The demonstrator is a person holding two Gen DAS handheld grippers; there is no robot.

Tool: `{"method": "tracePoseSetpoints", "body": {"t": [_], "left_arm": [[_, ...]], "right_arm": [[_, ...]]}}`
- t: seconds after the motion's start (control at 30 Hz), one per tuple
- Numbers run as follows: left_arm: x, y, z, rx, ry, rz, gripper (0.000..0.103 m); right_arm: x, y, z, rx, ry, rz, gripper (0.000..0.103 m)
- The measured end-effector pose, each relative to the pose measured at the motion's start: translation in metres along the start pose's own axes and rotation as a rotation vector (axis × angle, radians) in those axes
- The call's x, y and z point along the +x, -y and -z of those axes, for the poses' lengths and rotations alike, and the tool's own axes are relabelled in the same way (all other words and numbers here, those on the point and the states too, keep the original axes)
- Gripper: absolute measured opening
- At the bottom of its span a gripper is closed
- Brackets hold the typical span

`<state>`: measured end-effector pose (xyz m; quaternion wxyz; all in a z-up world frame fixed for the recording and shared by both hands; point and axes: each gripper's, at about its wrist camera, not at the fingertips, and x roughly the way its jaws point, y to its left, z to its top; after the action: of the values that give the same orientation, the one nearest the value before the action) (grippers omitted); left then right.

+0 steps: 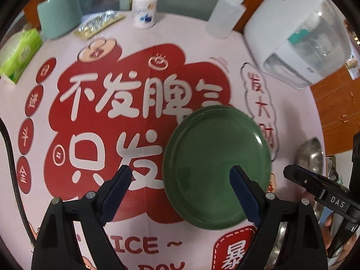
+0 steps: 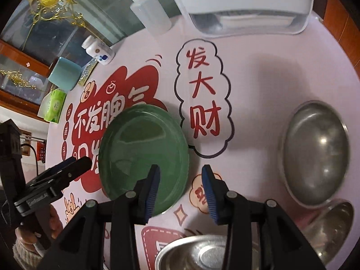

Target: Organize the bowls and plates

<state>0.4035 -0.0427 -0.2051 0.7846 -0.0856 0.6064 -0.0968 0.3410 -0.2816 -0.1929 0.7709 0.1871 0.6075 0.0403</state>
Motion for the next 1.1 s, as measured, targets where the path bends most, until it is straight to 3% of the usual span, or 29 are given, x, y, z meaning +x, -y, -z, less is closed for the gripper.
{"method": "tracePoseSetpoints", "body": {"t": [0.13,0.3,0.7,0.87,1.1], "left_arm": [[0.016,-0.008,-0.003,-0.027,-0.031,0.010,0.088],[0.025,-0.007,-0.002,-0.008,-0.048,0.016,0.081],[0.045,-0.013,0.000,-0.024,-0.116,0.088,0.026],[0.047,-0.014,0.003,-0.018,-0.095,0.058,0.013],[0.044,-0.021,0.006,-0.059,-0.091,0.075,0.011]], "right_arm": [[0.014,0.001,-0.003,-0.004,-0.028,-0.014,0.026],[0.026,0.002,-0.005,-0.001,-0.043,-0.011,0.022],[0.035,0.008,-0.004,0.004,-0.057,0.007,0.006],[0.037,0.010,-0.004,0.017,-0.056,0.003,0.004],[0.036,0.007,-0.002,-0.002,-0.054,0.026,0.004]]}}
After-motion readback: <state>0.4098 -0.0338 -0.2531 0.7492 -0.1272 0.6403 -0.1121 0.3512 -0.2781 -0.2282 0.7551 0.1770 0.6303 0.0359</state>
